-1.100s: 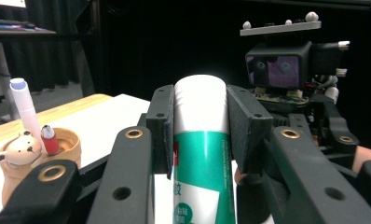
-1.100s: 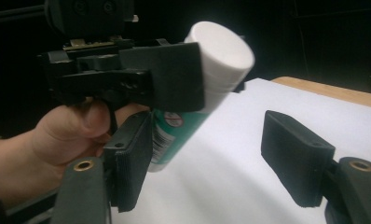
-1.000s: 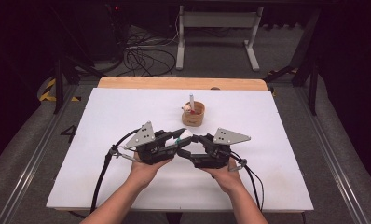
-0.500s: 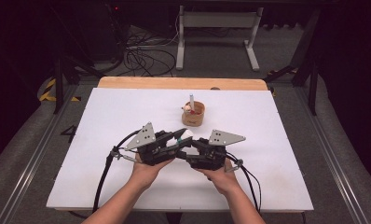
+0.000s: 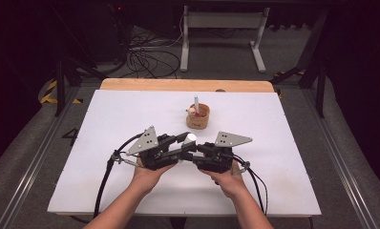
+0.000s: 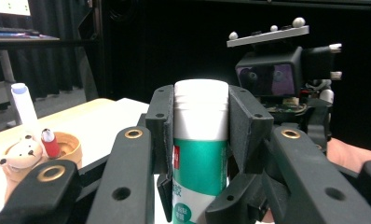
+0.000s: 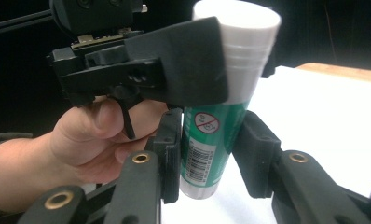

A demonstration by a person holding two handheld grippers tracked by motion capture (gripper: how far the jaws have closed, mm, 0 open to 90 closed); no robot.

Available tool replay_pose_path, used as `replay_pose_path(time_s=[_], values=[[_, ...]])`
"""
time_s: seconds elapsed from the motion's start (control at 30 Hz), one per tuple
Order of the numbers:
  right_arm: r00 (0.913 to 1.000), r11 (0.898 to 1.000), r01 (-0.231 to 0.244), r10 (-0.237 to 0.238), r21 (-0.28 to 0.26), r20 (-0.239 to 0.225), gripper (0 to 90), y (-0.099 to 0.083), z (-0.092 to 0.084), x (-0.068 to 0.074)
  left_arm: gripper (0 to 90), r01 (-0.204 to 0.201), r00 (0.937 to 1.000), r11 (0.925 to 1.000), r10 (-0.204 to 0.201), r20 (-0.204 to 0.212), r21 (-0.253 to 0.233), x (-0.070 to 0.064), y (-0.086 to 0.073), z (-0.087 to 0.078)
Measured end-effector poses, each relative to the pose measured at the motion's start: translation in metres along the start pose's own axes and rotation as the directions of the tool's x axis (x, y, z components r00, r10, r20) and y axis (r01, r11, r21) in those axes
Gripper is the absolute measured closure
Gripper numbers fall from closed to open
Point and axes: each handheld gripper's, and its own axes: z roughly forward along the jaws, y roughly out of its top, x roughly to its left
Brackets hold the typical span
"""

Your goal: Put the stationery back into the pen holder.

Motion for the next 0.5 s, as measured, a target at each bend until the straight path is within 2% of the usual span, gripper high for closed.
replay_pose_path(time_s=[0.2,0.3,0.5], values=[[0.9999,1.000,-0.002,0.001,0.023,0.014,66.1,0.000,0.000,0.000,64.2,-0.022,0.9996,0.9992,0.023,-0.018,0.032,-0.001,0.001,-0.002],[0.9983,0.999,0.016,-0.018,0.043,0.055,66.1,-0.001,0.000,-0.001,59.8,-0.018,0.9996,0.9988,0.019,-0.022,0.046,0.000,0.004,-0.006],[0.9900,0.998,0.050,-0.055,0.048,0.130,66.2,0.001,-0.006,-0.004,53.7,-0.023,0.9968,0.9980,0.027,-0.075,0.059,0.005,0.007,-0.021]])
